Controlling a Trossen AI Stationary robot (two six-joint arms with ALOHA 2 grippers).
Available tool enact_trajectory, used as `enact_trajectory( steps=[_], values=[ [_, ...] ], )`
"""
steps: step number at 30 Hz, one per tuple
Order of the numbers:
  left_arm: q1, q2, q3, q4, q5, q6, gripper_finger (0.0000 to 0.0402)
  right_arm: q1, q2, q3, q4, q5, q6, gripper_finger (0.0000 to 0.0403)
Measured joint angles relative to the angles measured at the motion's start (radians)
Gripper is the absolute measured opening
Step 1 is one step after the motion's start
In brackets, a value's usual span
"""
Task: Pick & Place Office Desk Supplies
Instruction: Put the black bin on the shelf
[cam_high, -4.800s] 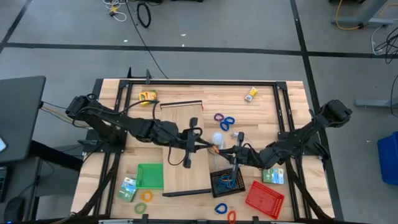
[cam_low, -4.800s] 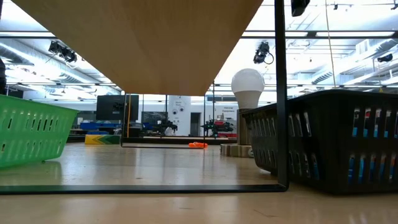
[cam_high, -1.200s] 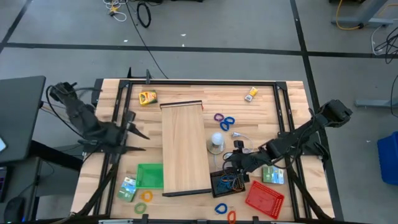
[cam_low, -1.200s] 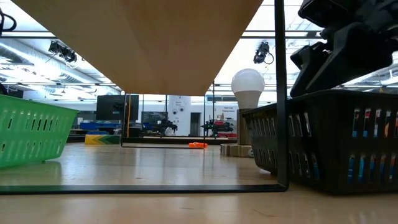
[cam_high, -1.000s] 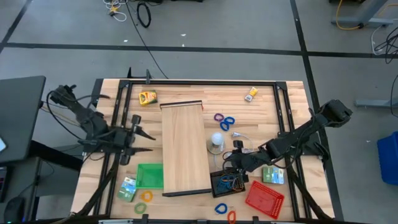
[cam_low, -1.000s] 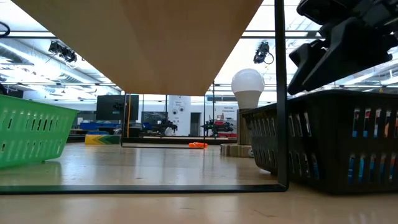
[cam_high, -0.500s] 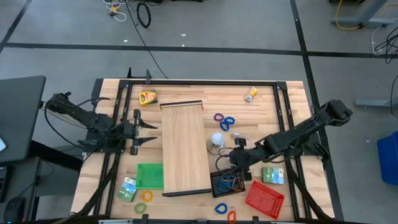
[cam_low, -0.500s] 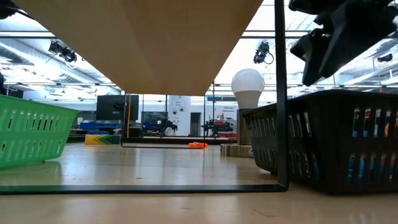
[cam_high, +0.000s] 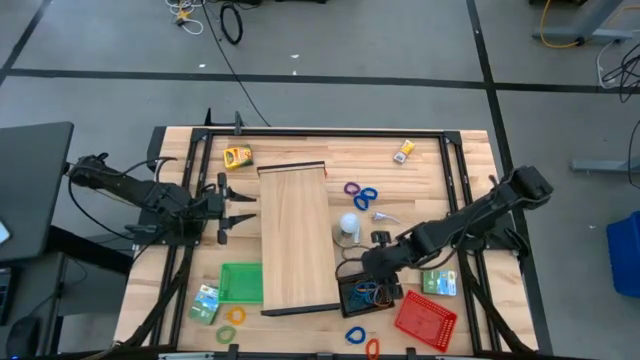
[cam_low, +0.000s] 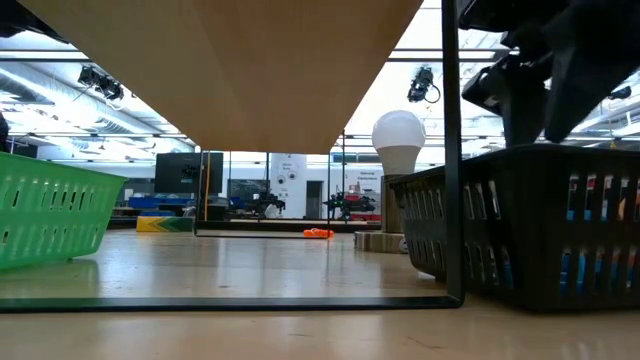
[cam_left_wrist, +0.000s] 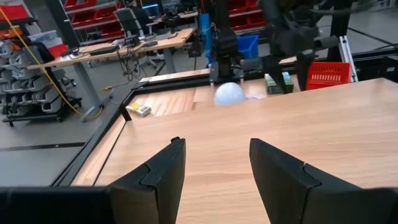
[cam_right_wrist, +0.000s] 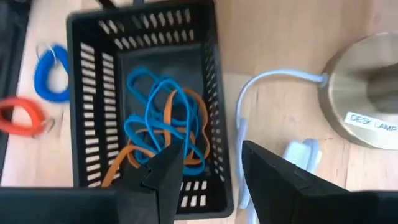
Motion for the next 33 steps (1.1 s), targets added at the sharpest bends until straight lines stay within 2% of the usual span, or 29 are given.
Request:
enact_trajectory(
  steps=[5, 10, 18, 27, 33],
  values=[
    [-0.001, 0.001, 0.000, 0.000, 0.000, 0.000, 0.0185, 0.007, 0.111, 0.105, -0.112, -0.001, -0.041, 0.0171],
    [-0.001, 0.001, 0.000, 0.000, 0.000, 0.000, 0.0185, 0.006, 0.172, 0.130, -0.142, 0.005, -0.071, 0.0171],
    [-0.001, 0.002, 0.000, 0.000, 0.000, 0.002, 0.0185, 0.004, 0.178, 0.128, -0.135, 0.019, -0.080, 0.0168],
    [-0.001, 0.002, 0.000, -0.001, 0.001, 0.003, 0.0185, 0.004, 0.203, 0.127, -0.097, 0.020, -0.118, 0.0125],
    [-0.001, 0.002, 0.000, -0.006, 0.001, 0.003, 0.0185, 0.003, 0.207, 0.126, -0.085, 0.027, -0.134, 0.0112]
  ],
)
